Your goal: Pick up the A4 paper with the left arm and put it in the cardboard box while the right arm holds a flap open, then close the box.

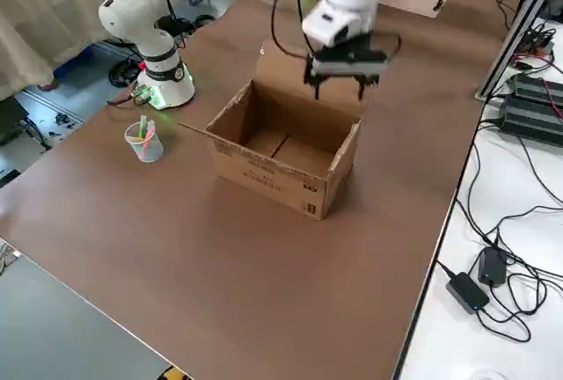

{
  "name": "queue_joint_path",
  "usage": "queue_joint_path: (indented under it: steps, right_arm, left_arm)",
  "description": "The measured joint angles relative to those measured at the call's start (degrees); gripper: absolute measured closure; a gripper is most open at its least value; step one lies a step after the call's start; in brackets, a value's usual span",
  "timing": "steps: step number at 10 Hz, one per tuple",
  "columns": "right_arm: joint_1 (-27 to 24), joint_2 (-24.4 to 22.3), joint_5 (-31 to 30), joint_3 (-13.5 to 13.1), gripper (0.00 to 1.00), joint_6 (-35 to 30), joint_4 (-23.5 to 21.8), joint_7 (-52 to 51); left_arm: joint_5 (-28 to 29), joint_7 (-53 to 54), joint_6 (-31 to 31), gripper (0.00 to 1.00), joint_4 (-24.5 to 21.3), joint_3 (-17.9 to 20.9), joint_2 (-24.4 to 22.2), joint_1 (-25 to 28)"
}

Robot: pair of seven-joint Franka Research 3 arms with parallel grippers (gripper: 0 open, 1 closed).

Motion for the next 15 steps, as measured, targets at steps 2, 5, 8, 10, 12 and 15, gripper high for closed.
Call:
queue_joint_path:
  steps: [2,5,8,10,12,15]
  right_arm:
    - [-2.17,1.51,0.00,-0.20,0.00,1.14,0.03,1.93]
    - [-5.23,2.94,0.00,-0.30,0.00,4.63,-0.10,3.53]
    - [-5.95,5.39,0.01,-0.29,0.00,7.89,-0.87,6.28]
    - [-5.95,5.78,0.00,-0.27,0.00,13.46,-3.72,9.10]
    - [-5.97,6.79,-0.01,-0.29,0.00,17.56,-5.58,9.72]
    - [-6.10,8.05,-0.02,-0.35,0.00,19.63,-6.23,9.87]
  left_arm:
    - [0.02,-7.58,7.06,0.00,0.48,0.14,4.69,-0.24]
    - [3.90,-8.68,11.24,0.00,0.99,0.21,8.77,-0.01]
    - [8.53,-8.73,13.52,0.00,1.21,-0.03,11.62,-0.78]
    - [8.53,-9.31,13.96,0.00,1.35,-0.15,12.24,-3.12]
    - [8.14,-11.24,13.96,0.00,1.37,-0.17,12.73,-5.20]
    - [8.14,-11.95,13.99,0.00,1.39,0.07,14.07,-5.26]
